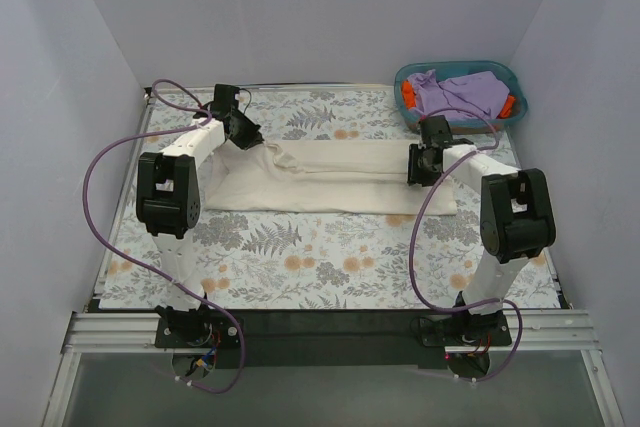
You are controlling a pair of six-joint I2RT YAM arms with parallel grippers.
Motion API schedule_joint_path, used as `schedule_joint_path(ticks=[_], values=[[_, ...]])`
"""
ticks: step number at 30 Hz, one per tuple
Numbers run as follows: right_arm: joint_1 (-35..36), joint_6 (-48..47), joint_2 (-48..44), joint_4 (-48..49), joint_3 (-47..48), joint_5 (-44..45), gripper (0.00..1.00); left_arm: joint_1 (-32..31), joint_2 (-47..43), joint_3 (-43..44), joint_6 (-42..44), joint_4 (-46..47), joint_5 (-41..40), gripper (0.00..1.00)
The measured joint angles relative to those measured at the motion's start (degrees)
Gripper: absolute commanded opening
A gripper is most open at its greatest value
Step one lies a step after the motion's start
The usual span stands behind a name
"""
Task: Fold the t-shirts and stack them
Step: Fold the tshirt
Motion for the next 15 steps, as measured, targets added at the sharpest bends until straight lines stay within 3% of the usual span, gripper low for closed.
schedule_joint_path(ticks=[15], values=[[-5.40,1.09,-0.07,1.38,4.24,-1.05,0.50,0.44,0.00,-0.74,0.02,0.09,0.04,0.00]])
